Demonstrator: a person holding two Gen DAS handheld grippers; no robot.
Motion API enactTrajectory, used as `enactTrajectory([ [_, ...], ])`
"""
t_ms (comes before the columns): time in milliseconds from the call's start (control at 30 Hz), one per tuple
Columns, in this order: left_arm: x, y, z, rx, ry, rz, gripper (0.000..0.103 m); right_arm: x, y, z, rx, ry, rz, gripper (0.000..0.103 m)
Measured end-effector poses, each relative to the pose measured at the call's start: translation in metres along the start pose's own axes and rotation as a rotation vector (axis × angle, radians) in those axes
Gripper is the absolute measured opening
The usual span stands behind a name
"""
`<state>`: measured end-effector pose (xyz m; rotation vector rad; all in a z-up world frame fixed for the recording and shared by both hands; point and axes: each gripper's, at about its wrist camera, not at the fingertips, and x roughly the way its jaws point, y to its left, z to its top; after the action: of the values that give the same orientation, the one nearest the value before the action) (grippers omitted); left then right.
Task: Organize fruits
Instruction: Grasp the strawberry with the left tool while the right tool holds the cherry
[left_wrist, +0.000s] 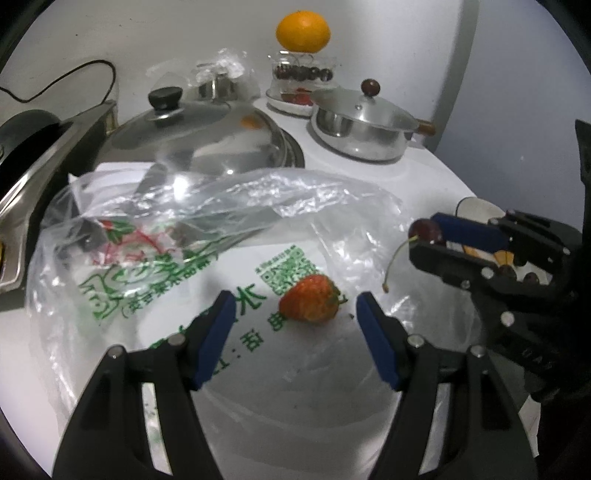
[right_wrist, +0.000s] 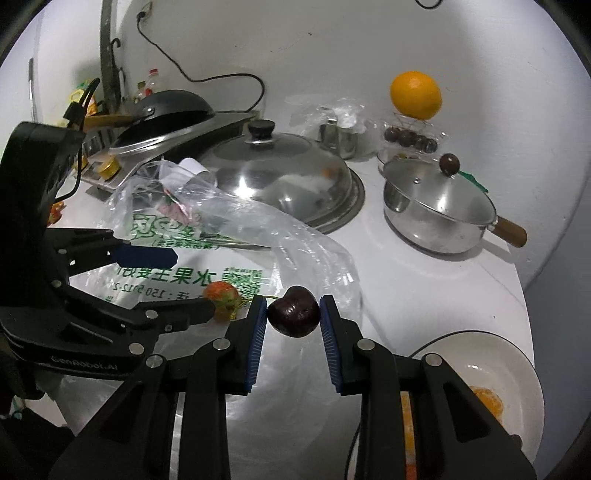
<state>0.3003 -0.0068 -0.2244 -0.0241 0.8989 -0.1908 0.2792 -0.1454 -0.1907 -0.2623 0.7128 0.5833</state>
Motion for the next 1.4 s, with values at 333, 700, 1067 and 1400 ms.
enactTrajectory([
  [333, 0.026, -0.009, 0.005, 0.030, 0.052, 0.016, 0.069, 0.003, -0.006, 0.001, 0.017, -0.001, 0.009, 0.031],
  [700, 0.035, -0.010, 0.003, 0.052, 0.058, 0.022, 0.068, 0.005, -0.007, 0.000, 0.025, 0.004, 0.010, 0.031],
  [1067, 0.026, -0.010, 0.001, 0.065, 0.031, -0.011, 0.044, 0.004, 0.000, 0.002, 0.013, 0.008, -0.003, 0.031],
  [1400, 0.015, -0.006, -0.003, 0.065, 0.009, -0.031, 0.038, -0.001, 0.007, 0.006, -0.004, 0.004, -0.013, 0.031],
])
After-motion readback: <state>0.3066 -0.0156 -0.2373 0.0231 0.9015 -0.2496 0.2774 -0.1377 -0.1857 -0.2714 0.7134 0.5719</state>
